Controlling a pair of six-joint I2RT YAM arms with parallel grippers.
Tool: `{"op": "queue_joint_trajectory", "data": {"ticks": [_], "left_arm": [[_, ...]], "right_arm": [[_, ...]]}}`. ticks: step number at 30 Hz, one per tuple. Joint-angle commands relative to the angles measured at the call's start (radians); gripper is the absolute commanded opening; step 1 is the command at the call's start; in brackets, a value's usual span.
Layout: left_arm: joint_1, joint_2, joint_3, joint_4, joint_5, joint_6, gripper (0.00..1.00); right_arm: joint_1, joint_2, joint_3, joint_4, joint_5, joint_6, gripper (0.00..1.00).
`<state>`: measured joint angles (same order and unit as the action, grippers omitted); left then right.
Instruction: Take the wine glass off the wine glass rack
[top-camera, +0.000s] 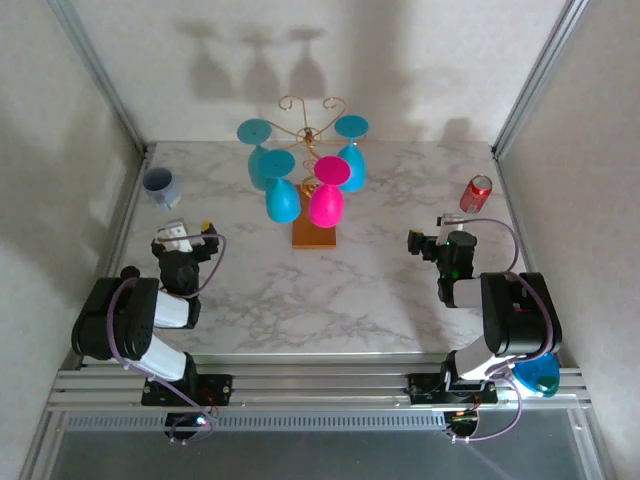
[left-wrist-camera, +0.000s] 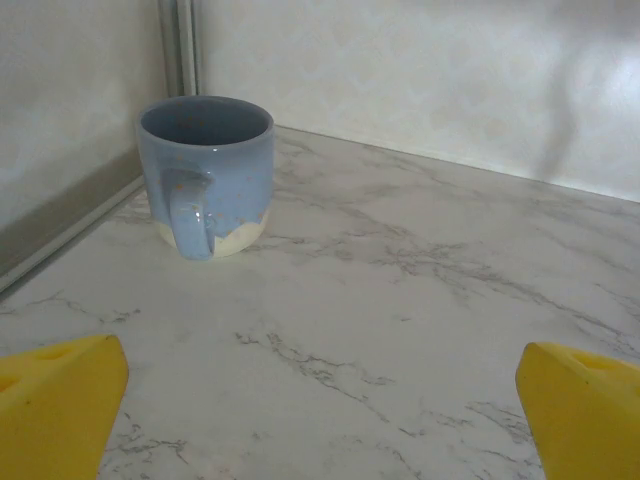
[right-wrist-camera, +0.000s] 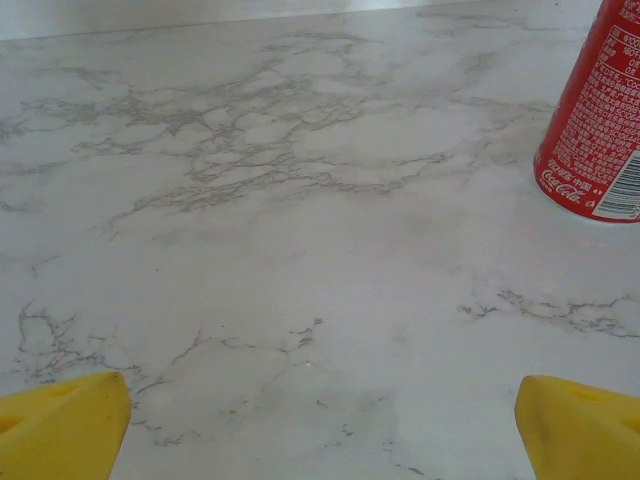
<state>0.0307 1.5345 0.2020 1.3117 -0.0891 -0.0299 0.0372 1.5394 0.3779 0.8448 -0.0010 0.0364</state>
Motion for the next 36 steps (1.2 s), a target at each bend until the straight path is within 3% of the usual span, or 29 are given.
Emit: {"op": "queue_joint_trajectory", "data": {"ticks": [1, 29, 32, 36], "left_arm": [[0.007, 0.009, 0.015, 0.009, 0.017, -0.017, 0.99], [0.006, 0.009, 0.014, 0.008, 0.017, -0.016, 0.99], [0.003, -0.008, 0.015, 0.004, 0.0, -0.019, 0.9], [-0.003, -0.156, 0.082, -0.229, -0.072, -0.035, 0.76]], "right_arm": [[0.004, 0.004, 0.015, -0.004, -0.01, -0.019, 0.99], [0.004, 0.004, 0.016, -0.003, -0.01, -0.02, 0.99], [0.004, -0.022, 0.027, -0.039, 0.0, -0.015, 0.98], [0.004, -0.132, 0.153, -0.327, 0.046, 0.004, 0.94]]}}
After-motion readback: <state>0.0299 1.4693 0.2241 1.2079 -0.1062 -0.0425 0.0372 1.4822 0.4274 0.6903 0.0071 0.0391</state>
